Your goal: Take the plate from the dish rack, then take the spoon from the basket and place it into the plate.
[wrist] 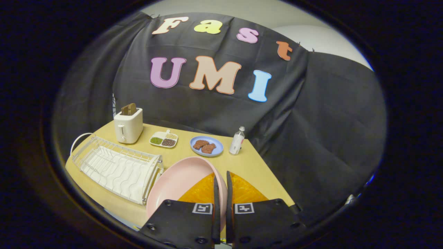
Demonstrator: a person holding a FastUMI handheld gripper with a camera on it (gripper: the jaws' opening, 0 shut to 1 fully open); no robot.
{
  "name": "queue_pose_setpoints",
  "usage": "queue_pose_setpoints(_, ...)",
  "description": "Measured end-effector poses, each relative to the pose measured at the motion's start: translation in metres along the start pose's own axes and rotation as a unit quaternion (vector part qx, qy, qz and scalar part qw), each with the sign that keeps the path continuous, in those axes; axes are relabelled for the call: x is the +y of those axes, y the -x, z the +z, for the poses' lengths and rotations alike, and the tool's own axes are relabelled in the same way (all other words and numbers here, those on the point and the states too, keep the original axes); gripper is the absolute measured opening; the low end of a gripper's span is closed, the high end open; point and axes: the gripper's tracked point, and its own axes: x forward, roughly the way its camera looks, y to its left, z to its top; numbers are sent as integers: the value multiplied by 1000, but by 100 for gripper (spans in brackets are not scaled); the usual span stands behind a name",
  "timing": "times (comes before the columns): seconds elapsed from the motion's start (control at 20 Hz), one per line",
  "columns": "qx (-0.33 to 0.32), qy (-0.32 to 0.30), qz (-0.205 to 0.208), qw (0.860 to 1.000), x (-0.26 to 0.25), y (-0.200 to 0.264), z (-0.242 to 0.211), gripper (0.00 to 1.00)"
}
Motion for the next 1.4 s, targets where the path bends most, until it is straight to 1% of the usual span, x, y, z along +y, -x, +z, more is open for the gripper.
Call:
queue_pose_setpoints(0.15, 12, -41, 20, 999, 0, -2, -25, 9)
queue_pose_setpoints(0.4, 31, -96, 35, 994, -6, -14, -70, 9)
queue_pose_setpoints(0.6, 56, -145, 50, 987, -10, -23, -106, 9)
queue_pose_setpoints(0.75, 68, -177, 58, 980, -14, -35, -124, 9)
queue_pose_setpoints(1.1, 90, -182, 62, 977, -28, -67, -165, 9)
queue_pose_setpoints(1.4, 96, -194, 76, 973, -34, -89, -177, 9)
